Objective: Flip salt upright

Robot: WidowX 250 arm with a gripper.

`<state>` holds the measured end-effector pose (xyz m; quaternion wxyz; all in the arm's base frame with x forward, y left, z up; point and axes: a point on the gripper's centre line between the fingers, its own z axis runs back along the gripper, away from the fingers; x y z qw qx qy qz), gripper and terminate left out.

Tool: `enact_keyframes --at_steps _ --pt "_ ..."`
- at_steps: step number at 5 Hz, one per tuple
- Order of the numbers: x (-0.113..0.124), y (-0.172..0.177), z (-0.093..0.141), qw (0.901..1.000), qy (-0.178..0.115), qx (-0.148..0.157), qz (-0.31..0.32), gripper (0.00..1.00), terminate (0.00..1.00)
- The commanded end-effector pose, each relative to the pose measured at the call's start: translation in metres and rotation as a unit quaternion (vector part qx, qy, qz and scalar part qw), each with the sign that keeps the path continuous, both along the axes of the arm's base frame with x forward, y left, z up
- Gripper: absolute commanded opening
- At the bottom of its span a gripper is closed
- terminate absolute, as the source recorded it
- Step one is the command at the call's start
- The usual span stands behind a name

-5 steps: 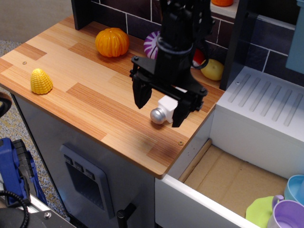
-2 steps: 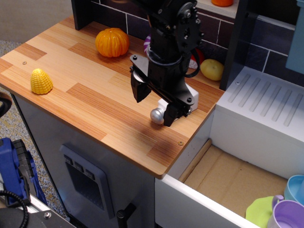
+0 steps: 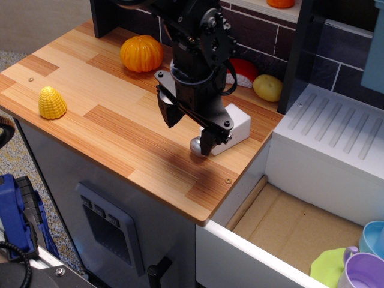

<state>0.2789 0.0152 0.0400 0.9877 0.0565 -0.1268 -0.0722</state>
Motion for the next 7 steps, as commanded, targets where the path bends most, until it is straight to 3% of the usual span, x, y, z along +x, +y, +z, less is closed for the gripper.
enact_keyframes --at_steps 1,2,3,4,5,6,7 --pt "0.007 -0.003 -0.007 0.9994 -0.026 -0.022 0.001 1.0 0.0" --pt "0.009 -0.007 -0.016 0.9989 -0.034 -0.031 0.005 1.0 0.0" --pt "0.008 -0.011 -0.027 0.9983 -0.04 -0.038 0.017 0.0 0.0" --pt "0.006 -0.011 -0.028 0.9985 -0.024 -0.045 0.021 0.0 0.0" --pt "0.006 -0.009 -0.014 0.9984 0.046 -0.011 0.03 0.0 0.0" --pt "0.004 -0.005 0.013 0.9888 0.136 0.012 0.06 0.0 0.0" --pt "-0.004 -0.005 0.022 0.9747 0.198 -0.003 0.104 0.0 0.0"
